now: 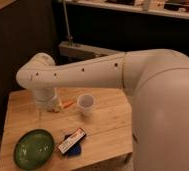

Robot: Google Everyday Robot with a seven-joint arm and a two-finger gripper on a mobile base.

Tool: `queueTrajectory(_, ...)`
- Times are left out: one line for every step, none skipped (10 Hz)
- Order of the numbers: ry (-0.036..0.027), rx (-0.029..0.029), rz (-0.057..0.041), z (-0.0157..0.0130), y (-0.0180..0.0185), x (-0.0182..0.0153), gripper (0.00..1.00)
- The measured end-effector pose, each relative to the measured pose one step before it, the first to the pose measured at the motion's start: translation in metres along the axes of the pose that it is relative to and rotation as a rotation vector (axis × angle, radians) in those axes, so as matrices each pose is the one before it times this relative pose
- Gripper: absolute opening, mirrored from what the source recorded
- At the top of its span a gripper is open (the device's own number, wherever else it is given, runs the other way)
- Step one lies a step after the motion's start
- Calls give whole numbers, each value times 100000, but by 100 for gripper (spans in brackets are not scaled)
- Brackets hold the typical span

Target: Move the arm in a circular motion

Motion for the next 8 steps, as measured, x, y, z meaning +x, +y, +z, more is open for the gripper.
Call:
queueTrajectory(-317,503,339,31,-439,-885,65)
queueTrajectory(-761,462,1206,-5,-1421,-1644,65)
queueTrajectory(-694,111,921,-6,-1220,-1319,65)
queueTrajectory(-1181,44,902,-42,-1622,-1770,65)
queueTrajectory(-1810,-93,714,-224,-1734,-2027,65)
queueTrajectory(-1593,-134,361,-195,-1391,-1795,65)
queueTrajectory(-1712,-76,595,-233,-1548,-2095,65)
queueTrajectory(-1402,634,431,-94,-1166,-2093,65)
